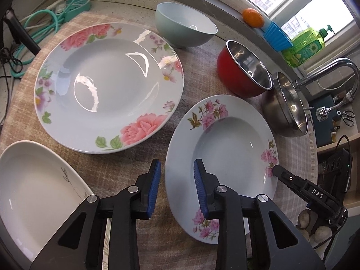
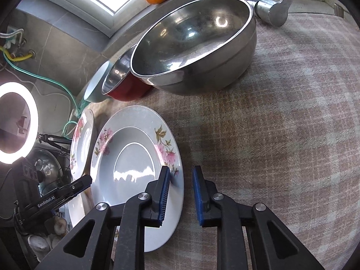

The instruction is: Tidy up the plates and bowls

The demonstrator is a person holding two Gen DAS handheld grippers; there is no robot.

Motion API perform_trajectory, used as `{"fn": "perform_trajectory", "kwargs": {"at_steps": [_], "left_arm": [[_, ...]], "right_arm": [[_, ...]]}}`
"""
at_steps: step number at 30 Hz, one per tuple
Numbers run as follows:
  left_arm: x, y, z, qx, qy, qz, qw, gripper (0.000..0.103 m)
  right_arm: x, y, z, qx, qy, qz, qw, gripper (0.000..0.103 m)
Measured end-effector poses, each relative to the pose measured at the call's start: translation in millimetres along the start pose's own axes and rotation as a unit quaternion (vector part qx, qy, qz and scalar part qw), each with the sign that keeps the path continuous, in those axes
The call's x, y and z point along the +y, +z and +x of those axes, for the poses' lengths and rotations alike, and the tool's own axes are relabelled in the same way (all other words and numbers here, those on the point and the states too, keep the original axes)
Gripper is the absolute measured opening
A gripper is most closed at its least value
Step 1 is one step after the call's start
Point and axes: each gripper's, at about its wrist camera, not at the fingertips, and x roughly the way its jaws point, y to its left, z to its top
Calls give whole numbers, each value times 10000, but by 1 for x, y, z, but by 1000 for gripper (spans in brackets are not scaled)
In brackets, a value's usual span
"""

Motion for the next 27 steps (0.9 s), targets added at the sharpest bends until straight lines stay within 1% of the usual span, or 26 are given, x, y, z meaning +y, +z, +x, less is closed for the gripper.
{"fn": "perform_trajectory", "kwargs": {"at_steps": [8,10,12,16,27], "left_arm": [[0,4,4,77,28,18,10000,27],[0,6,5,103,41,32,9999,27],[0,7,7,133,26,42,9999,22],[-1,8,12,195,31,61,9998,22],[-4,6,11,156,89,184,9997,22]], "right_arm": [[1,3,6,110,155,26,9998,14],[3,4,7,111,142,0,9998,14],[3,3,7,120,149,-16,9998,14],[3,5,9,145,155,-21,9998,14],[3,4,8,153,112,-10,9998,14]]}}
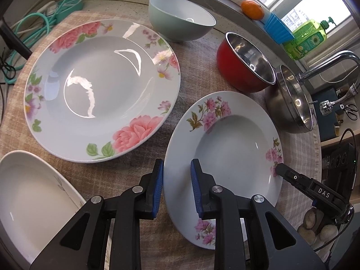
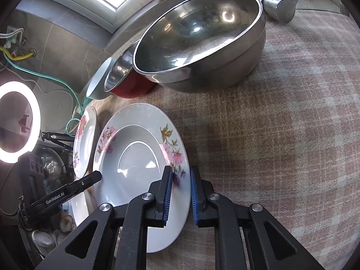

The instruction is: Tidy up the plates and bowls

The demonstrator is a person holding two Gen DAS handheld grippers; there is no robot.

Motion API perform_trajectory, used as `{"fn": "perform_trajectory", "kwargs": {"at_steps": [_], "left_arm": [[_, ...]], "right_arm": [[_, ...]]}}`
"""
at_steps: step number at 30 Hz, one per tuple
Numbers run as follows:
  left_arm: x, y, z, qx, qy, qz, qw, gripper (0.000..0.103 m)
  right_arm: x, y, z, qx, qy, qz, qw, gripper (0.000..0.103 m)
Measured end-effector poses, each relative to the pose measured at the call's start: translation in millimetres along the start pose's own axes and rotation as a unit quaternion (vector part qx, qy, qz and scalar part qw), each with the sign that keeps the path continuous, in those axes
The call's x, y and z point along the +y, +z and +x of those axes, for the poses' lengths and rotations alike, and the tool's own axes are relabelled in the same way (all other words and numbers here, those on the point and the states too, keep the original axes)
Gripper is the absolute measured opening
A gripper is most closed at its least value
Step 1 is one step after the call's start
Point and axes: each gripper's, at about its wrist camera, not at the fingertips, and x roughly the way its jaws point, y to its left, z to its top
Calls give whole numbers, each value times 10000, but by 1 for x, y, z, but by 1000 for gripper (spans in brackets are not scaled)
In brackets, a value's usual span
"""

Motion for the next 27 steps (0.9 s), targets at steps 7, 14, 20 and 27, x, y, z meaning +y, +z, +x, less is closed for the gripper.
{"fn": "perform_trajectory", "kwargs": {"at_steps": [7,14,20,27], "left_arm": [[-2,-5,-3,9,22,45,10000,22],[-2,-15,-7,10,51,28,10000,22],[-1,-29,-10,41,70,38,10000,22],[1,-42,-15,40,72,1,10000,22]], "right_arm": [[2,-4,-1,21,-56,-40,10000,15],[3,-12,-2,65,-92,-73,9999,15],[1,-19,-6,89,-110,-94,9999,15],[1,-28,-8,118,-127,-153,9997,15]]}}
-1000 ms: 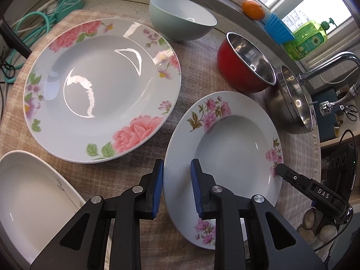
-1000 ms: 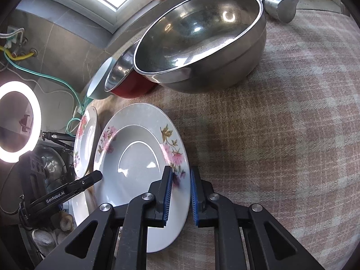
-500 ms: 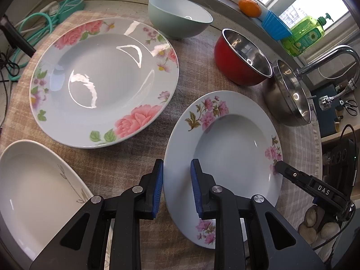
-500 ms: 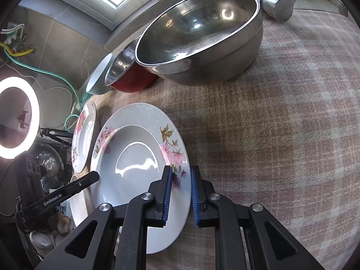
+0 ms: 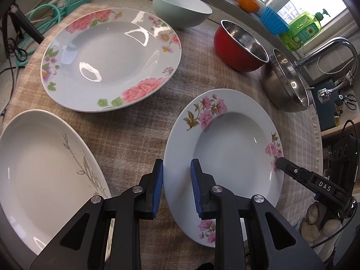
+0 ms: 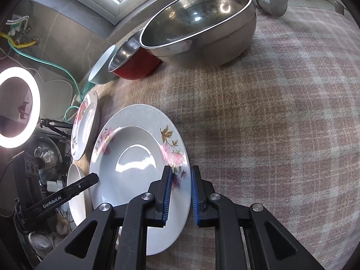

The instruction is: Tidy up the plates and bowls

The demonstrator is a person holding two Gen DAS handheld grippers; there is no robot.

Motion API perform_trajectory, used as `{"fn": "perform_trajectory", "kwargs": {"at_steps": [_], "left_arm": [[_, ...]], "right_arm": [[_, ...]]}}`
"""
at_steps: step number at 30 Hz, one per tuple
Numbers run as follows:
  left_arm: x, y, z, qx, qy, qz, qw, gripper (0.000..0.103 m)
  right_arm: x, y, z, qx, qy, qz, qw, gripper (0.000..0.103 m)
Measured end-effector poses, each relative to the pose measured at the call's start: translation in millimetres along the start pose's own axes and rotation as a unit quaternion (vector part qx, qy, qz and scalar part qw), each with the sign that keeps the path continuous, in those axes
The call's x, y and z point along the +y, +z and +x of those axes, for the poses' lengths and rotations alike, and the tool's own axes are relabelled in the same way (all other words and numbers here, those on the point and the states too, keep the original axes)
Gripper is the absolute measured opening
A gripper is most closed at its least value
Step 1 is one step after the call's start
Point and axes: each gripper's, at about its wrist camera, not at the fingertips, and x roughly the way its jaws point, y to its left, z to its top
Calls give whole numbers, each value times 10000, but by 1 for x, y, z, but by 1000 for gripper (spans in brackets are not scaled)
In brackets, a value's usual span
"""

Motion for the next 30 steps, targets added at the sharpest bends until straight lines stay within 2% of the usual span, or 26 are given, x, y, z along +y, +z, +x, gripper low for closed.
{"fn": "perform_trajectory", "kwargs": {"at_steps": [30], "left_arm": [[-2,-43,-11,57,-7,-45,10000,22]], "right_arm": [[2,-23,-7,56,-76,-112,9999,16]]}}
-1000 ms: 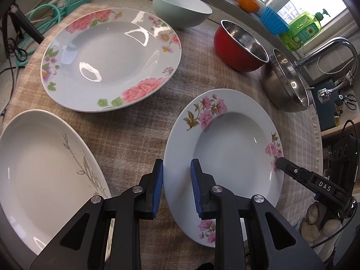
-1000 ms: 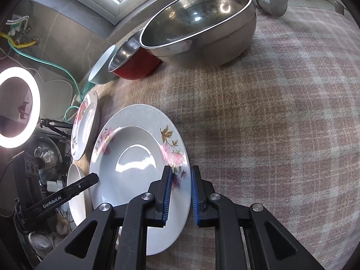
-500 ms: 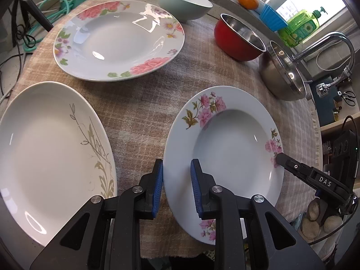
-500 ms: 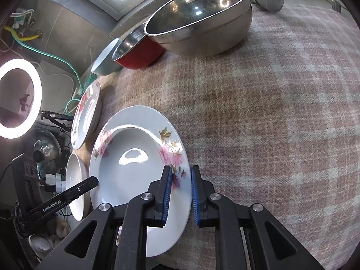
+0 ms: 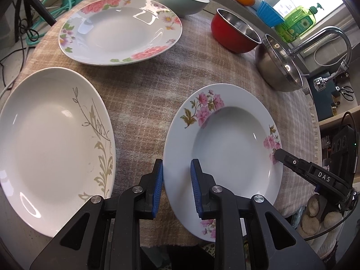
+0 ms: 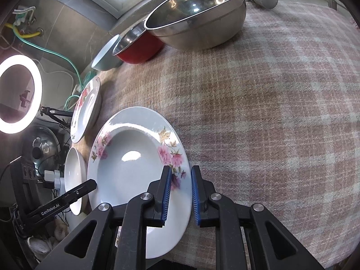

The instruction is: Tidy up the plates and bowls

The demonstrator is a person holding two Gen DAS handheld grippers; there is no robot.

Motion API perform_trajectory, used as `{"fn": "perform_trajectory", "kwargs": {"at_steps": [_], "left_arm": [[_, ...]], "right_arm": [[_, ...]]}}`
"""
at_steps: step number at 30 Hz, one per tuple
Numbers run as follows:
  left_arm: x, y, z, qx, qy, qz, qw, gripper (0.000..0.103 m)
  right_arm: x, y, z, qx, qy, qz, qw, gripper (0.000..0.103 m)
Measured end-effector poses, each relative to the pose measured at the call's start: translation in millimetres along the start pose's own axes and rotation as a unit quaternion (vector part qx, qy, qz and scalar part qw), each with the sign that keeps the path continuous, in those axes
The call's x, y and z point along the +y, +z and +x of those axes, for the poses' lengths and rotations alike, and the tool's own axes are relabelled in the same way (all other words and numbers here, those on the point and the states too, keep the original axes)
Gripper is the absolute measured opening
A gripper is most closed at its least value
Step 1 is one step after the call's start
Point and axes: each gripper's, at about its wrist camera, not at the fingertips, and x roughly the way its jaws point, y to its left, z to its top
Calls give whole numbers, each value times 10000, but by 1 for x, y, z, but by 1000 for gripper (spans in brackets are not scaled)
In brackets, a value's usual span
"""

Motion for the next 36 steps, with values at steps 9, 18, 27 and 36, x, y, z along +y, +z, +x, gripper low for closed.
{"fn": "perform_trajectory", "kwargs": {"at_steps": [9,18,27,36], "left_arm": [[0,-5,0,24,-5,9,10000,22],[-1,-7,0,25,12,43,10000,22],[-2,-10,0,22,10,50,10000,22],[0,-10,-2,-9,9,43,10000,22]], "right_arm": [[-3,-6,-3,8,-21,-11,10000,16],[-5,-8,-4,10,-28,19,10000,16],[-2,-9,-4,-3,-93,-6,10000,17],[0,-9,-3,-17,-153,-36,9999,17]]}}
